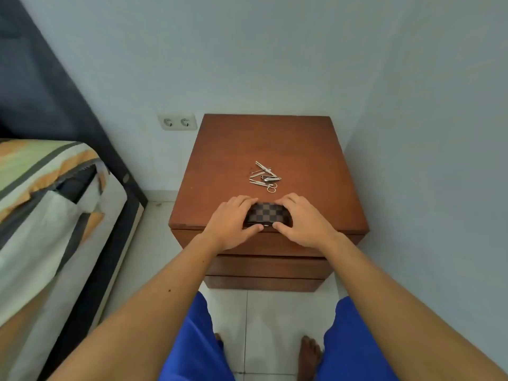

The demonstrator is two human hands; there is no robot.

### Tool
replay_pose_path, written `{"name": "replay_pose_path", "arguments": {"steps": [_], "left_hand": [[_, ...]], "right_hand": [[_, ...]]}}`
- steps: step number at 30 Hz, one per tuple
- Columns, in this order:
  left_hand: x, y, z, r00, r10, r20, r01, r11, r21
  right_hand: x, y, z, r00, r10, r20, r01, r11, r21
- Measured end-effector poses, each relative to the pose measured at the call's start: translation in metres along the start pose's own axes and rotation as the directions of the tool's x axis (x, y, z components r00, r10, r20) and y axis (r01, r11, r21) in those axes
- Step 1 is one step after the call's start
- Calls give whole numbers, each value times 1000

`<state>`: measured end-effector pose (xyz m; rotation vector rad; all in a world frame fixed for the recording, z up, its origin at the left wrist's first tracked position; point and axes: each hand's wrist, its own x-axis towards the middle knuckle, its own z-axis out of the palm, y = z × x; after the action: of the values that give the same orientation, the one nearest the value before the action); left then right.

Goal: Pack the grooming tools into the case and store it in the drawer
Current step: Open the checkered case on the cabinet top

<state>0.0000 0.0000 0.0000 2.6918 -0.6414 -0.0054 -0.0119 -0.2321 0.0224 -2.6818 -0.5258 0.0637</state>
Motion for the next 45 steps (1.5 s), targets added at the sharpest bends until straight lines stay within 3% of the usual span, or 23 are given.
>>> {"name": "replay_pose_path", "arguments": {"steps": [5, 9, 12, 16, 25, 38, 45], "left_hand": [[3, -9, 3, 998, -17, -54, 14, 997, -72], [2, -10, 1, 980, -186, -69, 155, 933, -324], [2, -8, 1, 957, -287, -38, 242, 866, -436], [5, -13, 5, 955, -298, -6, 263, 852, -452], [4, -18, 9, 942, -335, -13, 279, 804, -525], [-2, -18, 2, 961, -272, 53, 261, 824, -502], [8, -15, -4, 938, -338, 78, 326, 782, -532]], "right_hand": [[1, 7, -3, 999, -25, -35, 26, 999, 38], [6, 16, 1, 991, 18, -131, 5, 985, 170], [14, 17, 3, 966, 163, -202, -81, 928, 364], [38, 17, 5, 899, 384, -212, -228, 822, 521], [63, 20, 16, 855, 497, -150, -326, 738, 590], [51, 13, 26, 864, 450, -224, -318, 834, 451], [6, 8, 28, 812, 511, -282, -344, 810, 475]]}}
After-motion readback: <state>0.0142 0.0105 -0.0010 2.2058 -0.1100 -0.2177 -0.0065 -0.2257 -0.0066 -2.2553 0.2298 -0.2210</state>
